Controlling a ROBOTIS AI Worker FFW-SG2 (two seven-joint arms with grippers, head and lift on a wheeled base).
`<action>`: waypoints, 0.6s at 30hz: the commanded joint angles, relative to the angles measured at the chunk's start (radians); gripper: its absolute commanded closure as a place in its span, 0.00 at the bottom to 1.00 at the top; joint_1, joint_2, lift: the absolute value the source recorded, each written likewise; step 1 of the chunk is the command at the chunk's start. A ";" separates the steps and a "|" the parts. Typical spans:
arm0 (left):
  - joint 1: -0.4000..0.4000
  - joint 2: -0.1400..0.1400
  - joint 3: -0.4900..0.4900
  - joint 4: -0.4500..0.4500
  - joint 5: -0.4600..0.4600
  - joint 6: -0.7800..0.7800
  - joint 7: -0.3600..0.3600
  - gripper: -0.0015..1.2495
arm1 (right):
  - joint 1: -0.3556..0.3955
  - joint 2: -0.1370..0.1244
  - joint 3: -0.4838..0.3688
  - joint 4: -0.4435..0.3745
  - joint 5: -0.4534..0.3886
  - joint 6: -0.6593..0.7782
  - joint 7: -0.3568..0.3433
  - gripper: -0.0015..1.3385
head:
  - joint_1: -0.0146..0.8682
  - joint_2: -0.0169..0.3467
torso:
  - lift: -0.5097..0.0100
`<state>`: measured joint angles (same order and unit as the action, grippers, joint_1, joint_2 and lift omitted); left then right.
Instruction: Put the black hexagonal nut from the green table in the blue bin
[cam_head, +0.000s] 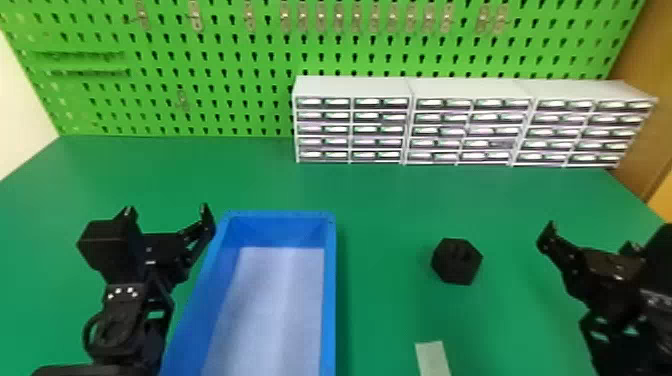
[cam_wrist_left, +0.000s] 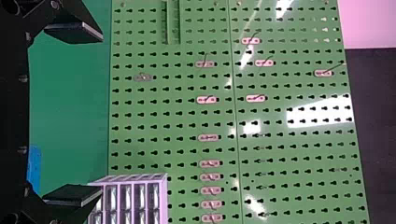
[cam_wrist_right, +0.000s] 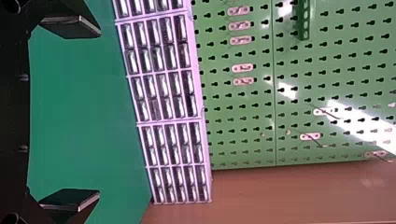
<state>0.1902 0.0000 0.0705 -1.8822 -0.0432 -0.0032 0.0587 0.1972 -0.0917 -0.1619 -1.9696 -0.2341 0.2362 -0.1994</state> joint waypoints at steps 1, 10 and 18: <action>0.000 -0.003 0.000 0.000 0.000 0.000 0.000 0.11 | 0.001 0.000 -0.001 -0.002 -0.001 0.000 0.000 0.07 | 0.76 0.20 | 0.80; -0.001 -0.003 -0.003 0.000 -0.001 -0.001 0.000 0.11 | 0.001 0.001 -0.002 -0.002 -0.005 0.002 0.000 0.07 | 0.76 0.20 | 0.80; -0.003 -0.003 -0.003 0.000 -0.004 0.000 0.001 0.11 | -0.001 0.000 -0.008 -0.006 -0.016 0.031 0.000 0.07 | 0.76 0.20 | 0.80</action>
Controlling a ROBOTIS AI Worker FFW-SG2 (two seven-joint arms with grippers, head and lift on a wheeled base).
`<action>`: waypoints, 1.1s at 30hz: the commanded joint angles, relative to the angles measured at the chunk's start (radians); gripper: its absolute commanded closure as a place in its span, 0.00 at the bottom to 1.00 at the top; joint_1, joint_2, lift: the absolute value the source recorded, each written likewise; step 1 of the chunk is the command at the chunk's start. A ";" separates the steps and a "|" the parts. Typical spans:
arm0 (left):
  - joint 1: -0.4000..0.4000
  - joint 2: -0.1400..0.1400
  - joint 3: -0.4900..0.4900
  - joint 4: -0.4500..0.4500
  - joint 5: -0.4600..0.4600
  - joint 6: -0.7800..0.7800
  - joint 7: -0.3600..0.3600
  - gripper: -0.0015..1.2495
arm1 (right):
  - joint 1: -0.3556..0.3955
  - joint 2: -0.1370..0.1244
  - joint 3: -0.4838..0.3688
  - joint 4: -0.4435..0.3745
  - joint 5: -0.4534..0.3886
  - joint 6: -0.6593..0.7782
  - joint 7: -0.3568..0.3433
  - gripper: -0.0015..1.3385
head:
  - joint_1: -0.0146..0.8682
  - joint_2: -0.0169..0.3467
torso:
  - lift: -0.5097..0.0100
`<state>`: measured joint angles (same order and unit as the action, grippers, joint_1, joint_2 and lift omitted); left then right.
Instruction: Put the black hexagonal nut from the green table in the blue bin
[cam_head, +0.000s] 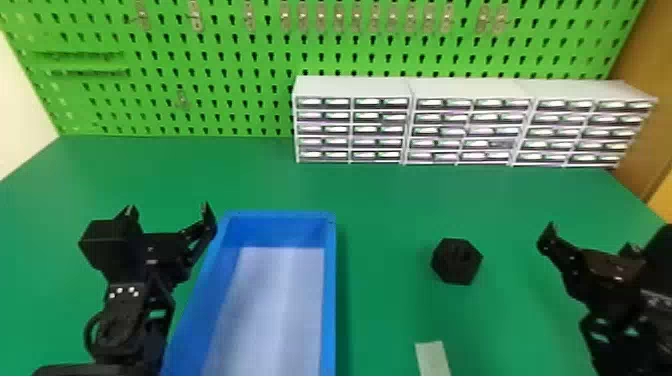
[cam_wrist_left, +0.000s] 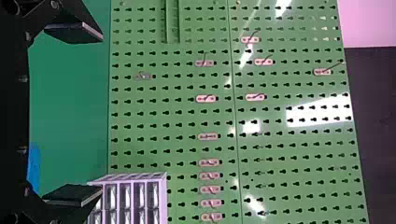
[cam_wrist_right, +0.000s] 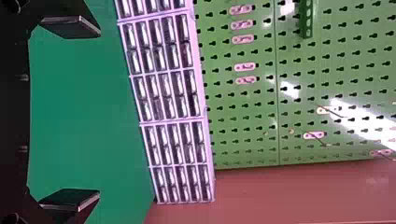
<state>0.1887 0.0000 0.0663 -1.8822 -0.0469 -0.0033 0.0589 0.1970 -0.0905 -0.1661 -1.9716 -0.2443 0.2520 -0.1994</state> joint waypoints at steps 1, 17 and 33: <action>-0.002 -0.003 0.001 0.002 -0.002 0.000 -0.001 0.11 | -0.001 -0.005 -0.006 -0.009 -0.004 0.026 0.000 0.07 | 0.76 0.20 | 0.80; -0.005 -0.003 0.001 0.008 -0.008 0.000 -0.001 0.11 | -0.030 -0.048 -0.055 -0.023 -0.061 0.176 0.118 0.07 | 0.76 0.20 | 0.80; -0.006 -0.003 0.000 0.008 -0.011 0.000 -0.001 0.11 | -0.093 -0.046 -0.138 -0.023 -0.001 0.380 0.408 0.07 | 0.76 0.20 | 0.80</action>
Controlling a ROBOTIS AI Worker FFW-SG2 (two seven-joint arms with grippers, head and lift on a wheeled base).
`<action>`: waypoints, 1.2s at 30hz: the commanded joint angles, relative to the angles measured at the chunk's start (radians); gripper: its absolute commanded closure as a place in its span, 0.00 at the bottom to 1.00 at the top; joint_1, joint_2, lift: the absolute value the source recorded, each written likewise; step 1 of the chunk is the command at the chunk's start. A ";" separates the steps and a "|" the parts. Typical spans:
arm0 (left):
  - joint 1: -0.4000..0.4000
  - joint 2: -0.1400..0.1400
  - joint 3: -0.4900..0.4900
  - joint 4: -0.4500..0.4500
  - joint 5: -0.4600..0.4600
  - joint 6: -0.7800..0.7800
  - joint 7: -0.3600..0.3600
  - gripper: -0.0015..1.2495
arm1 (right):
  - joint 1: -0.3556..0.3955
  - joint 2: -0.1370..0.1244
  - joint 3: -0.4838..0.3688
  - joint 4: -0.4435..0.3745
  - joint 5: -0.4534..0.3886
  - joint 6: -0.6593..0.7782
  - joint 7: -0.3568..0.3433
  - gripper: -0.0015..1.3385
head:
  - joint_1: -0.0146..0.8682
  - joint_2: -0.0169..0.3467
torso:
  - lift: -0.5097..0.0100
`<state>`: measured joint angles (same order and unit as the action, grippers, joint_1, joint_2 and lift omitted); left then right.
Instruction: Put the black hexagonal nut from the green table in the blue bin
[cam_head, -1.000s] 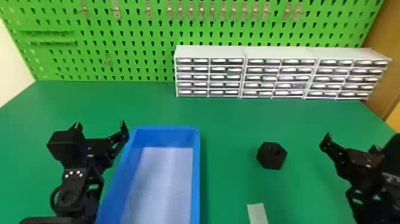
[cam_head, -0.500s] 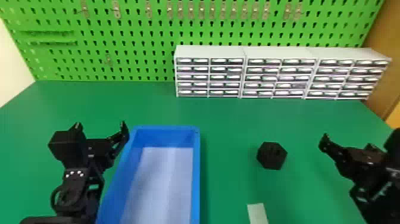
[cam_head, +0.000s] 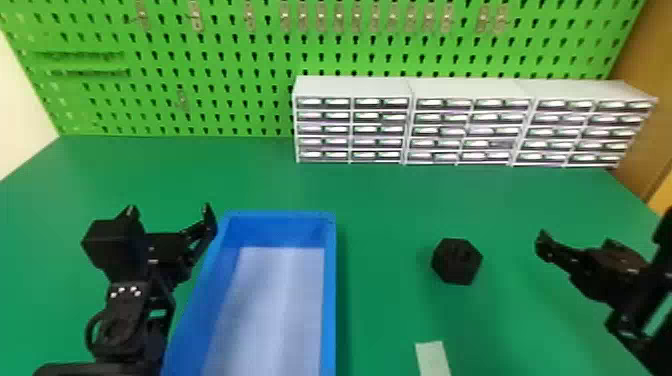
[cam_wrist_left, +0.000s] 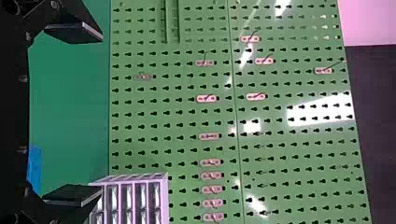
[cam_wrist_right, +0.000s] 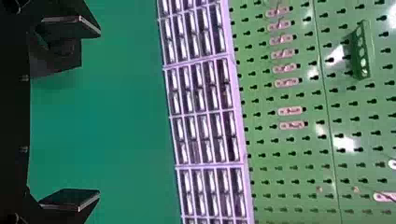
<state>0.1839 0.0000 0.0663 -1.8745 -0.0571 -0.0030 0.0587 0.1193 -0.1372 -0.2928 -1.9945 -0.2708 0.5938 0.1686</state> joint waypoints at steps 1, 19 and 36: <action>-0.001 -0.003 0.000 0.000 -0.001 0.000 0.001 0.11 | -0.018 0.001 -0.011 0.000 0.030 0.046 0.049 0.07 | 0.76 0.20 | 0.80; -0.001 -0.003 0.000 0.000 -0.003 0.000 0.000 0.11 | -0.115 -0.018 -0.002 0.003 0.206 0.276 0.358 0.07 | 0.76 0.20 | 0.80; -0.001 -0.003 -0.005 0.002 -0.004 0.000 0.001 0.11 | -0.173 -0.056 0.054 0.049 0.311 0.393 0.566 0.07 | 0.76 0.20 | 0.80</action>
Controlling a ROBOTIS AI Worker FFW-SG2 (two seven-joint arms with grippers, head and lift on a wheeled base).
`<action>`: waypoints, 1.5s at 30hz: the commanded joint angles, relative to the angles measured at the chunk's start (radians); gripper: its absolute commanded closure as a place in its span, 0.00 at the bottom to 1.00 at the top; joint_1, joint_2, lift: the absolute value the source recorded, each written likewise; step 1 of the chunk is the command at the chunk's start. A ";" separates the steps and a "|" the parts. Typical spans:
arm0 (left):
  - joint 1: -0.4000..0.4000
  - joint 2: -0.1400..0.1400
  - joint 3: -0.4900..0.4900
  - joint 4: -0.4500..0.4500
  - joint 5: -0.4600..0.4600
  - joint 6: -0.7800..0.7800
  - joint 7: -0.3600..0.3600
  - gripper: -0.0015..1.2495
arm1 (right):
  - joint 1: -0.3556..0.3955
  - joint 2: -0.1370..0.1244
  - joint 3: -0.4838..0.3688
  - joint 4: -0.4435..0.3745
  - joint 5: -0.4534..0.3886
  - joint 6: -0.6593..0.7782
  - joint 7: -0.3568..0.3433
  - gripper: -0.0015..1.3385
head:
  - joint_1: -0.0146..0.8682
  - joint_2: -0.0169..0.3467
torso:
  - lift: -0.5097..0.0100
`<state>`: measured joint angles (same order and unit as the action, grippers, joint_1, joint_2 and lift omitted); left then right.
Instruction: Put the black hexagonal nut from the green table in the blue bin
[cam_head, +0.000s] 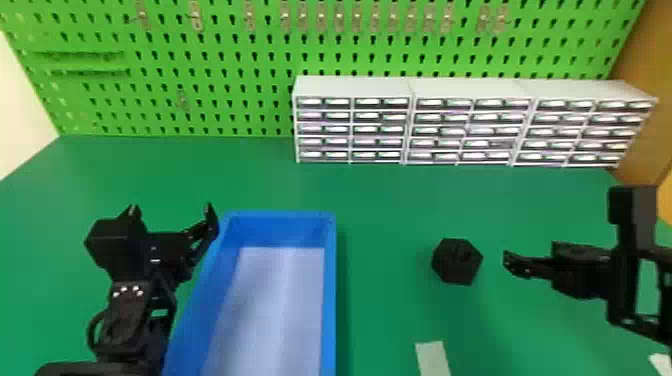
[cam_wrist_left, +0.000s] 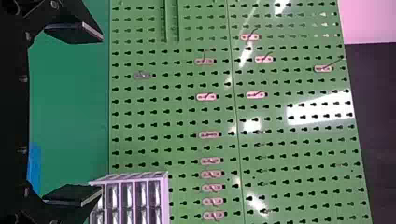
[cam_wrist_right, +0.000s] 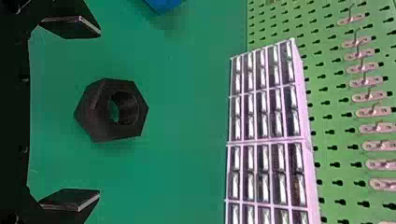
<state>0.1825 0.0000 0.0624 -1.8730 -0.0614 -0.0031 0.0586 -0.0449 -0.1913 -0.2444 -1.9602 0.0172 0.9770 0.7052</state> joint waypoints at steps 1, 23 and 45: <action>0.000 -0.003 -0.001 0.000 0.000 0.000 0.000 0.11 | -0.012 -0.002 0.008 0.017 0.035 0.011 0.040 0.07 | 0.76 0.20 | 0.80; -0.006 -0.003 -0.004 0.008 -0.003 0.000 0.001 0.11 | -0.043 0.000 0.037 0.052 0.161 0.048 0.184 0.07 | 0.76 0.20 | 0.80; -0.008 -0.003 -0.007 0.008 -0.003 0.000 0.001 0.11 | -0.076 -0.005 0.074 0.093 0.205 0.051 0.218 0.07 | 0.76 0.20 | 0.80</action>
<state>0.1748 0.0000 0.0557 -1.8653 -0.0634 -0.0031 0.0583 -0.1111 -0.1934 -0.1885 -1.8779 0.2066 1.0279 0.9212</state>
